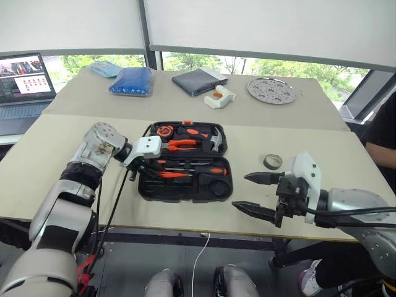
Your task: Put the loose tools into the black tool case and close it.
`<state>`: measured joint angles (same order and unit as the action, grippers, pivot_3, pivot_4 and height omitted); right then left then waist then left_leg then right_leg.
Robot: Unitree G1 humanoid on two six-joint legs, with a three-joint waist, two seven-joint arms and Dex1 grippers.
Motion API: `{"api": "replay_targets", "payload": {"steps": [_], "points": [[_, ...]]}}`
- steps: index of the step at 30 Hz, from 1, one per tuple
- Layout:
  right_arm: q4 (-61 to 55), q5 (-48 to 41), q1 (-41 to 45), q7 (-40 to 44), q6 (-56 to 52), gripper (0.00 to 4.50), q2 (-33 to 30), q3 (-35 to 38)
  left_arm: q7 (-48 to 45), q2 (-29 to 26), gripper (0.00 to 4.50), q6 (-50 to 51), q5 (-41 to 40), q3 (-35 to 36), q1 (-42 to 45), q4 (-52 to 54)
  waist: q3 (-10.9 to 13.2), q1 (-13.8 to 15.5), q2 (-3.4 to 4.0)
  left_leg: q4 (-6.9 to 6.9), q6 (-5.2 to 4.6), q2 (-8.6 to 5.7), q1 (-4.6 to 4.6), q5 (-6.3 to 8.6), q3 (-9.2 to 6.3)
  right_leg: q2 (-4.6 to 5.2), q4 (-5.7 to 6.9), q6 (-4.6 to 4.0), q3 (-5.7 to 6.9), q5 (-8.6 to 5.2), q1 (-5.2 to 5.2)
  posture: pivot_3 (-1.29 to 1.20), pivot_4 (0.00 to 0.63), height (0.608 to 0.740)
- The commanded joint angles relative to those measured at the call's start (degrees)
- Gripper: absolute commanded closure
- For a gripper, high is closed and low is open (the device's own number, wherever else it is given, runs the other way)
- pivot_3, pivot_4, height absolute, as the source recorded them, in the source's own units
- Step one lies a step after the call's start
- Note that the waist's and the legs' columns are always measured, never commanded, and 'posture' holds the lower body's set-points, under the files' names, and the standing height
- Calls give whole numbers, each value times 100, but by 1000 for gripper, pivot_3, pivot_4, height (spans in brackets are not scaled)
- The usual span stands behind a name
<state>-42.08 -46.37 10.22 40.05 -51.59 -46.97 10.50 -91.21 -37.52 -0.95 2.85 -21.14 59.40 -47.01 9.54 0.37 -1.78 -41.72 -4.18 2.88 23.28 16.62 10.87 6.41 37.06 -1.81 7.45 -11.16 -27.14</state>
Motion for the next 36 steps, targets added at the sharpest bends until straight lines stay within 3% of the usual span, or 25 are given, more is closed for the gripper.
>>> {"api": "replay_targets", "payload": {"steps": [1, 5, 8, 14, 20, 36], "points": [[-97, -168, 54, -15, 102, 0, -40, 179, -129, -278, 1343, 292, -589, 158, 6, 420, 0, -1, 0, 0, 0, 0, 3, 0, 0, 0, 0, 0, 0, 0, -1, 0, 150, 718], [-30, -159, 73, -1, 121, 0, -22, 128, -128, -459, 1343, 1050, -1428, 524, -70, 783, 0, -14, 0, -1, 0, 1, 2, 0, -1, 1, 0, 1, -5, 0, -1, 0, 150, 718], [29, -131, 141, -14, 148, 0, 17, 32, 289, -243, 2188, 1135, -1474, 922, -183, 650, 0, 1, 0, -4, 0, -1, 0, 0, -1, 2, 2, 4, -6, 0, 2, 0, 150, 718], [174, -74, 353, -22, 170, 0, 95, -125, 878, 189, 4408, 1275, -1466, 1230, -652, 704, 0, 15, 0, -12, -4, -4, 0, 2, -1, 3, 1, 12, -6, 5, 7, 0, 150, 718], [225, -47, 447, -5, 188, 0, 124, -224, 1078, 432, 4472, 1388, -1418, 1298, -1088, 782, 0, 7, 0, -12, -3, -4, -1, 1, 0, 1, 2, 10, -2, 6, 7, 0, 150, 718], [205, -44, 482, -28, 152, 0, 167, -363, 1405, 241, 4472, 729, -1042, 1271, -1849, 985, -17, -37, 23, -10, -2, -2, -36, 2, 1, 5, 3, 9, -12, 6, 33, 0, 150, 718]]}}
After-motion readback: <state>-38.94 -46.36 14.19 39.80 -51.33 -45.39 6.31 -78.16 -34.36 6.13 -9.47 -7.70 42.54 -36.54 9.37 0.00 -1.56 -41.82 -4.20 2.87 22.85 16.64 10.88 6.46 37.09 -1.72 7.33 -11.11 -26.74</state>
